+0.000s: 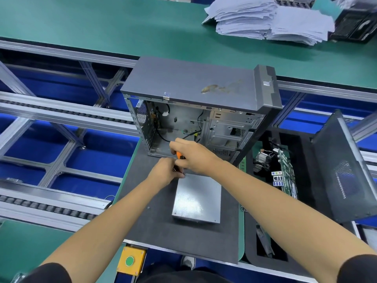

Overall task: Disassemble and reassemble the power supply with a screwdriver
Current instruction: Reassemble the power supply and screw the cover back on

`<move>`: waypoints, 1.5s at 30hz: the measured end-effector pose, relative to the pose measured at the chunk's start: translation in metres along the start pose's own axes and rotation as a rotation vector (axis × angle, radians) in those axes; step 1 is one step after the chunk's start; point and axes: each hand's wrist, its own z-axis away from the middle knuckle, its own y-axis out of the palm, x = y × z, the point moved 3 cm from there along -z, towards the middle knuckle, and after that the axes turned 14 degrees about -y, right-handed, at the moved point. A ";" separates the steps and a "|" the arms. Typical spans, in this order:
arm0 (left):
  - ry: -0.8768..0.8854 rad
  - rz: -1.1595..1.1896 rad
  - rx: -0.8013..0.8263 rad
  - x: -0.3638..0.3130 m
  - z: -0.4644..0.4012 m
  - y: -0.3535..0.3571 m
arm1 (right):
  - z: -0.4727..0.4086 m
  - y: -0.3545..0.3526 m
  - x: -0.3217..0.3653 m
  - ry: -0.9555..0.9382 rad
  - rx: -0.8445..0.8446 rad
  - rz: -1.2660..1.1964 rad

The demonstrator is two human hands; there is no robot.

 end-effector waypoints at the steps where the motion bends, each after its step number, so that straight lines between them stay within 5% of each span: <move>1: -0.013 -0.001 -0.013 0.001 0.001 0.001 | -0.001 0.001 0.002 -0.006 0.007 0.011; 10: -0.029 -0.071 -0.054 -0.003 0.004 0.001 | -0.004 -0.002 -0.002 -0.046 0.066 0.040; 22: -0.013 0.024 -0.165 0.008 0.018 0.012 | -0.009 -0.016 0.002 -0.094 0.198 0.410; 29: -0.013 0.086 -0.139 0.012 0.015 0.016 | -0.020 -0.018 0.013 -0.314 0.320 0.475; 35: -0.039 0.135 -0.184 0.010 0.020 0.024 | -0.022 -0.016 0.009 -0.142 0.297 0.519; 41: -0.012 0.117 -0.204 0.008 0.024 0.025 | -0.023 -0.024 0.016 -0.246 0.402 0.468; 45: -0.065 0.135 -0.241 0.013 0.028 0.024 | -0.019 -0.022 0.008 -0.090 0.374 0.519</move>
